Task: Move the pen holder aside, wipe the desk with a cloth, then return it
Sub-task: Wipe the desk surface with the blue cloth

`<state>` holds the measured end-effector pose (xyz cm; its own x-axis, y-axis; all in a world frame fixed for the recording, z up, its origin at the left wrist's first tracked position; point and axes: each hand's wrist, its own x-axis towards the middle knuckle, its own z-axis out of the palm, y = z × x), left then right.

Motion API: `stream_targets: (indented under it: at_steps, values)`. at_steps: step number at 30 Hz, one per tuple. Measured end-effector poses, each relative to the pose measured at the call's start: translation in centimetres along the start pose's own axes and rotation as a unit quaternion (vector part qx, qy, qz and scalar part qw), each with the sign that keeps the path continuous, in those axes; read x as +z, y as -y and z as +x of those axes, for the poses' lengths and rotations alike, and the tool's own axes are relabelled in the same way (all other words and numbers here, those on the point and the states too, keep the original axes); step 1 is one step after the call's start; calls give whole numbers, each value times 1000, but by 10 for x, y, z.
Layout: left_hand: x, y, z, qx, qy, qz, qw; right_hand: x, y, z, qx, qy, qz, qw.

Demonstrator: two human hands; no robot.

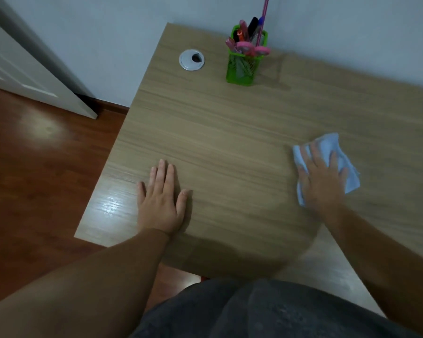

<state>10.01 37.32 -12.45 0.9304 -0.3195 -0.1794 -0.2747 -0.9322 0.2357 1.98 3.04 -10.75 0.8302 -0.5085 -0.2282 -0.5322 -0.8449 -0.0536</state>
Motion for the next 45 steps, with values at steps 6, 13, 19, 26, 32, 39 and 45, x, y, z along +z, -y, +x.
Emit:
stream_targets:
  at_steps: [6, 13, 19, 26, 32, 39, 45]
  values:
    - [-3, 0, -1, -7, 5, 4, 1000, 18, 47, -94, -192, 54, -12, 980]
    - [-4, 0, 1, -8, 6, -1, 1000, 20, 169, -10, -254, 29, -14, 967]
    - [1, 2, 1, -10, 5, 2, 1000, -7, 77, 93, -83, -41, -13, 996]
    - [1, 4, 0, -1, 1, 6, 1000, 4, -51, -2, 68, -48, 65, 994]
    - [2, 1, 1, -5, -6, 7, 1000, 19, -1, -125, -66, 33, 29, 997]
    - [-1, -1, 1, -3, -23, 28, 999, 29, 78, -58, -149, 25, 25, 988]
    - [2, -3, -1, 0, -28, 59, 998, 11, -43, -8, 21, -29, 75, 997]
